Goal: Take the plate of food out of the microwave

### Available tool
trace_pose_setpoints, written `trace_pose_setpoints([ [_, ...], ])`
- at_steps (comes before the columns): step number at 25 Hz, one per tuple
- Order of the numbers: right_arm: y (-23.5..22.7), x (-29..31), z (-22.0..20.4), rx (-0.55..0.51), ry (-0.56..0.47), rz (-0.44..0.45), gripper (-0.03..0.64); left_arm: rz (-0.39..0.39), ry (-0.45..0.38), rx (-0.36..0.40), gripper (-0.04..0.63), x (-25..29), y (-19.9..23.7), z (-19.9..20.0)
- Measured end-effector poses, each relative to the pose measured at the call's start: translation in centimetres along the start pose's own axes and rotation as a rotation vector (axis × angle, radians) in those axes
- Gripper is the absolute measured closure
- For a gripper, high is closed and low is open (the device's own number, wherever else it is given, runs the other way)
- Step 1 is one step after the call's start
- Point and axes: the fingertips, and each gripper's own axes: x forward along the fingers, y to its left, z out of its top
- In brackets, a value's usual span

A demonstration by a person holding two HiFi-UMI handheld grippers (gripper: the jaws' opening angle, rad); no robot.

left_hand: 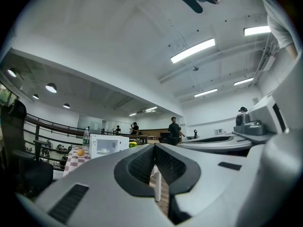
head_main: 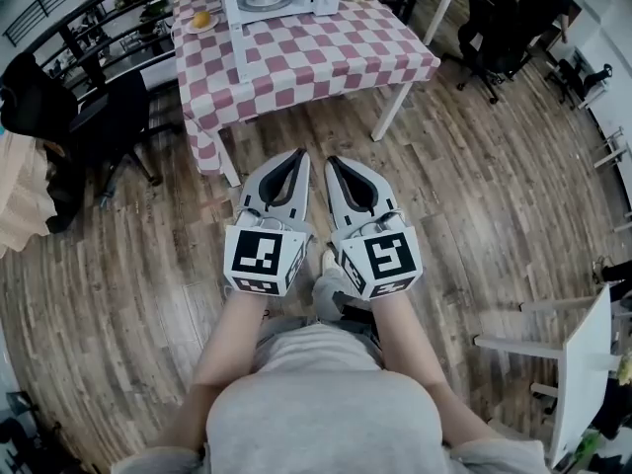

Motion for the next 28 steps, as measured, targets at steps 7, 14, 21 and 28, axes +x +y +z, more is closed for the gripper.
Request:
trace_pose_setpoints([
  [7, -3.9, 4.4, -0.4, 0.011, 0.0, 0.019, 0.594, 0.02, 0.013, 0.004, 0.594, 5.4, 2.1, -0.5],
  [14, -7.8, 7.9, -0.5, 0.021, -0.003, 0.052, 0.594, 0.05, 0.026, 0.007, 0.594, 10.4, 3.2, -0.6],
  [21, -12.2, 11.1, -1.1, 0.02, -0.004, 0.092, 0.595, 0.083, 0.026, 0.009, 0.594, 15.9, 3.8, -1.1],
  [28, -16.8, 14.3, -1.5, 0.009, -0.015, 0.153, 0.595, 0.141, 0.005, 0.011, 0.594, 21.4, 4.6, -1.2],
])
